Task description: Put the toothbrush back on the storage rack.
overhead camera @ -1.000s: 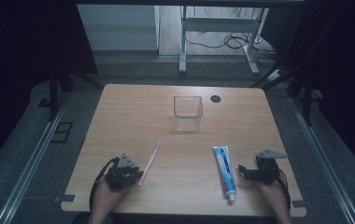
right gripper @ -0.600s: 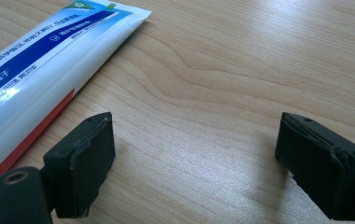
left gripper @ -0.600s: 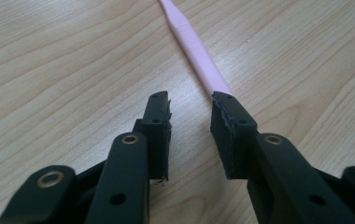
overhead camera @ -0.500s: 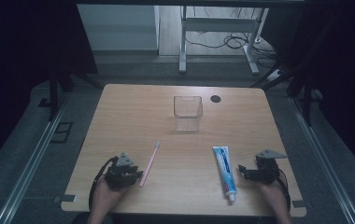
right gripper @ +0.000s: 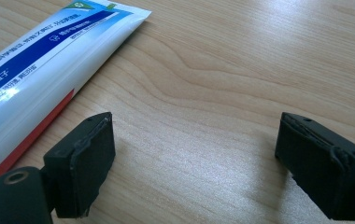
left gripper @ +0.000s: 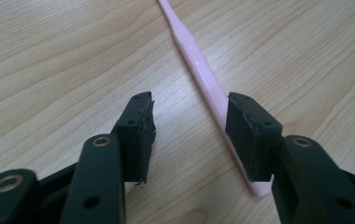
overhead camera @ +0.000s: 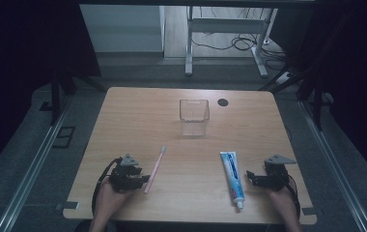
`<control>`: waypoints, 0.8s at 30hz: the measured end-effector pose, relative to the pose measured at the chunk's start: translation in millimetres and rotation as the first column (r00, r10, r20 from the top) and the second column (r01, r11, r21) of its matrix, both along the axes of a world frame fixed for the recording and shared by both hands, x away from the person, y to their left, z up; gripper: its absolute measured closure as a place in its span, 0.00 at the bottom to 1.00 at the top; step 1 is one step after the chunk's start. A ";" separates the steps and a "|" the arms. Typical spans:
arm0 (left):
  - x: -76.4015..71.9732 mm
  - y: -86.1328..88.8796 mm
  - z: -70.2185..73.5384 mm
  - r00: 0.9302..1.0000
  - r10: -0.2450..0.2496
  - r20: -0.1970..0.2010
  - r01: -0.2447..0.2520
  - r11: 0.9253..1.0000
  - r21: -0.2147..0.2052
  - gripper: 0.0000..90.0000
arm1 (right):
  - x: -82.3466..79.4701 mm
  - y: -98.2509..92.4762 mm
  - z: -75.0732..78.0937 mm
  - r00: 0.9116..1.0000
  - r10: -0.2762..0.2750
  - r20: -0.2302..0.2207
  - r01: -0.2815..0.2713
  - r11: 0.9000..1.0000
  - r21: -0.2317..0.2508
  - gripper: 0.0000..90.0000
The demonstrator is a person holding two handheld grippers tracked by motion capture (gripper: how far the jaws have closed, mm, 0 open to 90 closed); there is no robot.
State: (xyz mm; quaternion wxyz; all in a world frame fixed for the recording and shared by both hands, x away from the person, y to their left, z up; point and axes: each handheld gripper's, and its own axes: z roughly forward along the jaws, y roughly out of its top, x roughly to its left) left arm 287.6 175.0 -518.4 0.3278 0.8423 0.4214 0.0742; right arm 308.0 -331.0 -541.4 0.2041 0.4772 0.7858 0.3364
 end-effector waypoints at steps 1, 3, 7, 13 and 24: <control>1.6 -1.0 0.6 1.000 -0.002 -0.012 0.002 1.000 0.000 0.55 | 0.0 0.0 0.0 1.000 0.000 0.000 0.000 1.000 0.000 0.13; 4.6 -3.6 1.8 0.999 -0.004 -0.044 0.005 1.000 0.015 0.53 | 0.0 0.0 0.0 1.000 0.000 0.000 0.000 1.000 0.000 0.13; 13.5 -10.6 4.3 0.992 -0.009 -0.122 0.016 0.998 0.053 0.50 | 0.0 0.0 -0.1 1.000 0.000 0.001 0.000 1.000 0.001 0.13; 25.1 -19.4 11.4 0.982 -0.013 -0.187 0.030 0.996 0.088 0.50 | 0.0 0.0 -0.1 1.000 -0.001 0.000 0.001 1.000 0.001 0.13; 47.5 -45.0 19.5 0.968 0.010 -0.250 0.045 0.976 0.214 0.59 | 0.1 -0.2 -0.1 1.000 0.001 0.001 -0.001 1.000 -0.001 0.13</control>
